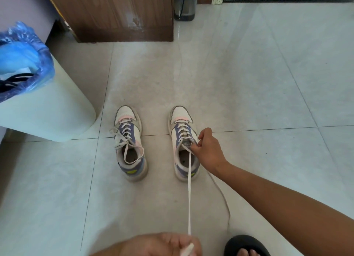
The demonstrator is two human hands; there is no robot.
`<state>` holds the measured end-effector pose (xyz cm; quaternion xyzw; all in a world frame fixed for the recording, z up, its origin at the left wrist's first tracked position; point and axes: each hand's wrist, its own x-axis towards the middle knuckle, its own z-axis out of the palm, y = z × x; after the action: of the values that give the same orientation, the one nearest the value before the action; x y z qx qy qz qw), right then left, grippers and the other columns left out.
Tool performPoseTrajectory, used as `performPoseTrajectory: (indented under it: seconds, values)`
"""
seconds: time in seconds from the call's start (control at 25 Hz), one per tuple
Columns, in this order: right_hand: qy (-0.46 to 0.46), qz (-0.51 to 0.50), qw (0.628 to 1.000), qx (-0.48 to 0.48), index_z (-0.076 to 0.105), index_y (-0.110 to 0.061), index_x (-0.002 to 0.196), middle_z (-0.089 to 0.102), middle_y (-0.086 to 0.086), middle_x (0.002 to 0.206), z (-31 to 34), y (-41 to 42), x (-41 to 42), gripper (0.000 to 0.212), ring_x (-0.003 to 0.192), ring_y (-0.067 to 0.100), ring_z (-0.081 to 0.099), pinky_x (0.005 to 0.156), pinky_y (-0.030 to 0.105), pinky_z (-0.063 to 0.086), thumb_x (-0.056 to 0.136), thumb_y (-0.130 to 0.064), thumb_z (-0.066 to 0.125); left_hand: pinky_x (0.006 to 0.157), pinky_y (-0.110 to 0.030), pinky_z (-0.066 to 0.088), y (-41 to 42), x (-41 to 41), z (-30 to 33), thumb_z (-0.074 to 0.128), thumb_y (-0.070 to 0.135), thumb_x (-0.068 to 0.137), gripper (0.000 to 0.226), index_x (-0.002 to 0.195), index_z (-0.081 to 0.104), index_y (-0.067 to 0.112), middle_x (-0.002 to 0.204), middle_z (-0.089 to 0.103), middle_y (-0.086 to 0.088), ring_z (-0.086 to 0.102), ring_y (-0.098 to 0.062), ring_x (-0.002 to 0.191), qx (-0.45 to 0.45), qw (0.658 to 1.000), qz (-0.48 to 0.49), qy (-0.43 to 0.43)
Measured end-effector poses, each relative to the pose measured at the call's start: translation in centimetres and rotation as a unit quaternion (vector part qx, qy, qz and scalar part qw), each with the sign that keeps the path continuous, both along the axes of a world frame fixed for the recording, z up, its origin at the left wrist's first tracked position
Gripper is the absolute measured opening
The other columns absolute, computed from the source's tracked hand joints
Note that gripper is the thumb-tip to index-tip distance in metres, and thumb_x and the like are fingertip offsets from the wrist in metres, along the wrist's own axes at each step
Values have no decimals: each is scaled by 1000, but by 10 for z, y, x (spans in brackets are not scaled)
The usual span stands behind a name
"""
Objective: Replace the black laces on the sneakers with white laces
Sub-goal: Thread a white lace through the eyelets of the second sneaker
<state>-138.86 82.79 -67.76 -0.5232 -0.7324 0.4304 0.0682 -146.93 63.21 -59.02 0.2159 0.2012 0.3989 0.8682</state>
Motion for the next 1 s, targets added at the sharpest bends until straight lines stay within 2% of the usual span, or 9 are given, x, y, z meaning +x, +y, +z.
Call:
performPoseTrajectory:
  seconds: [0.12, 0.24, 0.36, 0.48, 0.56, 0.64, 0.68, 0.84, 1.0]
  values:
    - [0, 21, 1000, 0, 36, -12, 94, 44, -3, 61, -1, -1, 2, 20, 53, 13, 40, 50, 25, 31, 89, -16, 55, 66, -5, 41, 0, 1, -5, 50, 25, 93, 8, 95, 58, 25, 79, 61, 20, 55, 9, 71, -42, 996, -72, -37]
    - [13, 80, 997, 2, 38, -13, 87, 42, -4, 59, 3, 3, 10, 19, 52, 12, 37, 53, 25, 30, 89, -15, 57, 64, -10, 47, 12, -12, -13, 55, 23, 93, 8, 94, 62, 18, 81, 66, 7, 60, 1, 71, -142, 983, -116, -8]
    - [-15, 173, 985, 5, 37, -15, 83, 42, -5, 60, 8, 4, 24, 23, 55, 16, 37, 57, 30, 33, 86, -16, 60, 67, -26, 56, 38, -28, -19, 53, 30, 93, 21, 99, 60, 12, 94, 65, -8, 64, -15, 83, -153, 951, -139, 230]
    - [-31, 198, 978, -57, 43, -23, 83, 49, -6, 62, 14, 5, 32, 17, 55, 9, 40, 56, 22, 34, 86, -19, 60, 75, -32, 52, 83, -46, -26, 48, 24, 97, 20, 95, 62, 9, 90, 65, -6, 61, -16, 81, -91, 854, -9, 512]
    - [-15, 136, 988, -66, 51, -23, 89, 57, -3, 68, 14, 11, 27, 5, 58, 8, 45, 57, 22, 37, 89, -22, 56, 78, -37, 51, 112, -56, -40, 46, 21, 96, 20, 93, 62, 9, 93, 66, -7, 62, -19, 83, -64, 752, 89, 650]
    - [-36, 108, 993, -32, 57, -18, 96, 61, 2, 78, 9, 19, 17, 8, 68, 14, 50, 65, 29, 40, 92, -25, 54, 77, -33, 46, 132, -59, -60, 48, 23, 96, 20, 98, 61, 8, 98, 65, -6, 60, -22, 90, -31, 650, 93, 754]
    - [-60, 125, 990, -12, 58, -17, 98, 60, 2, 83, 6, 21, 11, 11, 73, 16, 51, 68, 30, 39, 93, -26, 54, 76, -31, 43, 138, -59, -69, 51, 23, 94, 19, 98, 61, 8, 99, 64, -6, 59, -22, 92, -19, 624, 87, 776]
    - [-91, 149, 984, 30, 59, -14, 101, 60, 4, 93, -2, 24, -5, 15, 80, 18, 52, 70, 29, 40, 92, -26, 56, 77, -31, 45, 153, -53, -85, 60, 18, 87, 12, 94, 64, 10, 98, 65, -8, 60, -23, 92, 28, 615, 96, 782]
    - [-196, 236, 945, 112, 61, -10, 104, 63, 7, 102, 6, 28, -22, 18, 94, 27, 59, 71, 33, 44, 93, -19, 49, 67, -31, 43, 167, -42, -82, 51, 14, 88, 16, 94, 65, 7, 101, 62, -11, 61, -29, 90, 100, 508, -10, 855]
